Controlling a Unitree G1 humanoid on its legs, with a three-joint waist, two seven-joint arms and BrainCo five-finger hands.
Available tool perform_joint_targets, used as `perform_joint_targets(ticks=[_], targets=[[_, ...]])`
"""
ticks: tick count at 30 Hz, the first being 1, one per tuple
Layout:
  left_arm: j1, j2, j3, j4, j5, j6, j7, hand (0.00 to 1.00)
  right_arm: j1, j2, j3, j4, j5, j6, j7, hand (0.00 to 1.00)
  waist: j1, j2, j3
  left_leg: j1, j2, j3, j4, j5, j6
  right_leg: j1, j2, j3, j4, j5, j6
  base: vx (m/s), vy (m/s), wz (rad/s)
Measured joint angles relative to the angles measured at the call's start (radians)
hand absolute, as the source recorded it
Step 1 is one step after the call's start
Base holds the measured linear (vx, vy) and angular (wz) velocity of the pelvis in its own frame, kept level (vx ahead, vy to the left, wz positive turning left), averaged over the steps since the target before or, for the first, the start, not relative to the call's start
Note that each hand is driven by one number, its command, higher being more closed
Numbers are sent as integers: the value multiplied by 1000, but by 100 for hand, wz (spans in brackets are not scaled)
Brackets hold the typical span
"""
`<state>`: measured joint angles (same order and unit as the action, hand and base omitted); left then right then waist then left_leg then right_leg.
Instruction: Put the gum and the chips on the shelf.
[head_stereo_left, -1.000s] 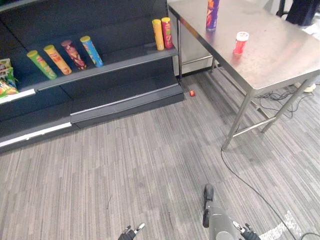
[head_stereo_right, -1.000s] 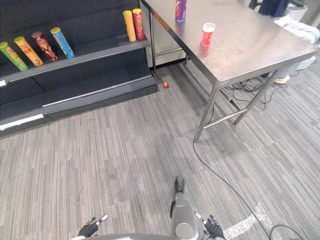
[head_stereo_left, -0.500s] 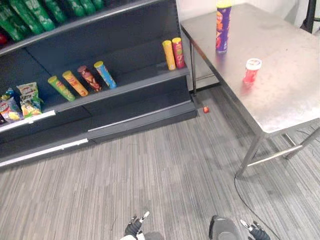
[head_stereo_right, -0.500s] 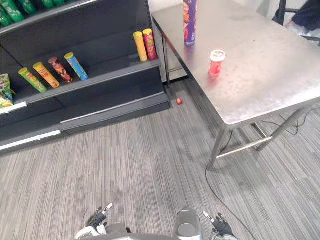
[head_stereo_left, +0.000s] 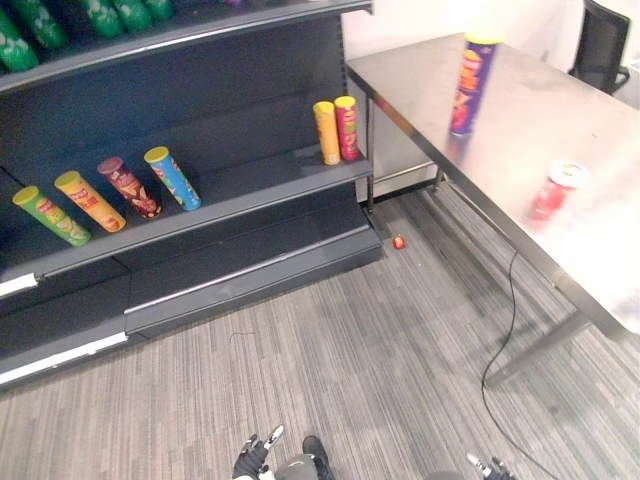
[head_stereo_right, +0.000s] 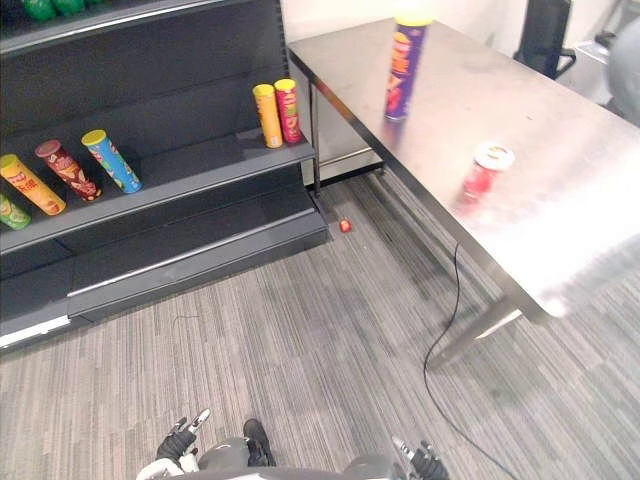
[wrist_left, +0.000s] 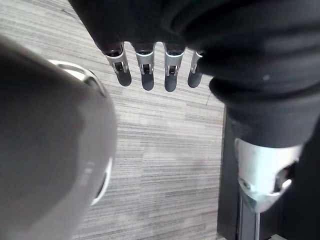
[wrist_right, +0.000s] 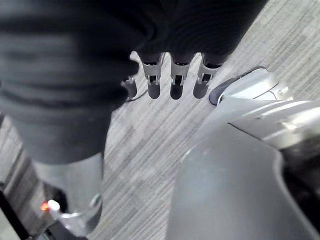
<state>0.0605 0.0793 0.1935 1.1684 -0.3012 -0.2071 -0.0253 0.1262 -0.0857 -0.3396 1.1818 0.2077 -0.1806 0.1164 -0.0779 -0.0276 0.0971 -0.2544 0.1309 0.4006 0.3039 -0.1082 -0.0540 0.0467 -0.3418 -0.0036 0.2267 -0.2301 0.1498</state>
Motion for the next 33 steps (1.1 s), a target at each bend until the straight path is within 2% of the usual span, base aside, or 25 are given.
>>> perform_joint_targets(ticks=[1,2,3,4,5,6,7,8,9,10,11,12,13,14,15,16,17,18,19,20,25,29,31,32,33], targets=[[-1,6,-11,20,1,3,1,0,-1,5,-24,13,-10,2,-1,0,1,-6,-14,25,-29,19,-6,-12,20,-14,-22,44,35,45,-11,468,346,-20],[1,5,-13,27,1,7,2,0,-1,5,-38,12,-11,2,-1,0,4,-1,-15,59,-42,44,-20,-27,46,-38,-31,75,94,87,-18,529,425,-46],[7,5,-35,31,2,14,4,0,-6,4,-43,10,-12,1,-1,0,7,14,-12,113,-49,75,-38,-39,67,-89,-32,107,214,157,-38,438,339,-54],[8,5,-44,35,2,15,5,0,-7,5,-39,8,-12,1,0,0,7,19,-11,141,-51,85,-45,-43,73,-119,-32,111,276,198,-50,385,295,-61],[14,7,-73,39,2,16,6,0,-5,3,-24,5,-13,1,0,0,-1,41,-3,207,-52,101,-68,-50,85,-169,-19,105,422,226,-56,392,271,-62],[14,8,-97,43,4,17,7,0,-4,3,-13,-2,-16,1,-4,0,1,45,3,277,-54,137,-102,-51,86,-230,-10,67,570,204,-81,314,207,-64],[14,8,-114,43,5,19,7,0,-3,3,-6,-8,-17,1,-4,0,1,47,7,316,-56,154,-125,-51,86,-259,-9,28,634,184,-107,315,186,-72],[14,9,-146,43,11,20,8,0,-1,3,0,-30,-25,-1,-8,0,-1,50,11,385,-64,190,-165,-51,85,-304,-13,-68,711,137,-128,219,104,-68],[12,8,-172,43,12,21,6,0,-2,0,9,-45,-36,-6,-12,0,-5,52,12,421,-66,218,-190,-51,85,-335,-14,-174,717,92,-133,260,109,-67],[12,5,-179,43,13,21,5,0,-3,-2,17,-49,-38,-7,-14,0,-4,51,14,435,-66,231,-197,-51,84,-350,-11,-224,699,82,-142,217,13,-61],[8,2,-178,43,15,21,2,0,-10,-7,32,-58,-39,-8,-18,0,-4,51,18,452,-64,251,-204,-54,79,-378,3,-313,618,74,-141,238,-82,-54],[1,1,-178,44,30,23,-1,0,-18,-10,40,-68,-47,-9,-22,0,-7,56,29,463,-53,253,-209,-71,50,-393,37,-378,487,74,-140,254,-124,-47],[-2,1,-174,43,34,22,0,0,-24,-11,47,-68,-52,-9,-23,0,-11,56,40,473,-49,256,-212,-83,29,-391,61,-398,394,86,-131,259,-177,-36],[-9,8,-164,44,39,22,-1,0,-25,-12,62,-67,-52,-9,-24,0,-18,33,51,489,-61,264,-219,-103,-8,-376,89,-420,253,108,-178,211,-122,-48],[-25,-14,-151,53,44,25,0,0,-46,-27,67,-64,-53,-8,-23,0,-15,81,79,503,-37,272,-246,-109,-32,-354,137,-432,224,126,-203,202,-105,-60],[-28,-30,-155,56,60,23,-5,0,-53,-42,66,-67,-53,-16,-25,0,-21,100,92,502,-27,267,-281,-99,-45,-355,177,-427,194,129,-211,157,-62,-61],[-39,-38,-155,57,81,23,-6,0,-65,-46,64,-63,-53,-16,-25,0,-27,112,99,511,-30,253,-307,-86,-49,-355,188,-426,194,120,-224,119,-68,-32],[-43,-42,-155,57,85,23,-8,0,-64,-44,64,-61,-54,-15,-25,0,-28,110,101,513,-31,248,-314,-76,-53,-355,188,-428,196,114,-231,120,-114,1],[-50,-39,-144,55,88,23,-19,0,-58,-35,63,-52,-54,-13,-24,0,-27,106,104,527,-28,228,-318,-51,-72,-335,188,-441,198,92,-223,66,-108,29],[-50,-40,-120,52,88,23,-21,0,-54,-32,63,-53,-54,-13,-25,0,-26,99,108,536,-26,216,-315,-37,-73,-311,181,-454,187,84,-211,37,-93,35],[-45,-40,-106,45,87,25,-20,0,-52,-36,71,-61,-66,-13,-24,0,-25,94,98,509,-26,216,-300,-36,-72,-302,173,-471,142,94,-183,-59,34,15],[-44,-38,-107,45,86,40,-15,0,-54,-38,70,-65,-77,-13,-25,0,-27,88,93,494,-49,225,-279,-33,-72,-343,153,-448,168,88,-192,-22,22,-13],[-45,-33,-106,44,86,43,-14,0,-53,-39,70,-60,-76,-13,-25,0,-28,81,90,460,-40,229,-151,-33,-74,-341,142,-424,165,87,-192,-5,-47,-37],[-50,-31,-100,43,86,42,-10,0,-53,-44,70,-51,-75,-13,-25,0,-30,78,86,408,-6,234,12,-26,-81,-326,139,-407,140,89,-189,-2,-80,-45],[-50,-34,-96,44,85,43,-9,0,-53,-50,72,-46,-75,-12,-25,0,-28,75,90,386,22,243,91,-14,-86,-312,150,-400,115,92,-185,99,-60,-89]])
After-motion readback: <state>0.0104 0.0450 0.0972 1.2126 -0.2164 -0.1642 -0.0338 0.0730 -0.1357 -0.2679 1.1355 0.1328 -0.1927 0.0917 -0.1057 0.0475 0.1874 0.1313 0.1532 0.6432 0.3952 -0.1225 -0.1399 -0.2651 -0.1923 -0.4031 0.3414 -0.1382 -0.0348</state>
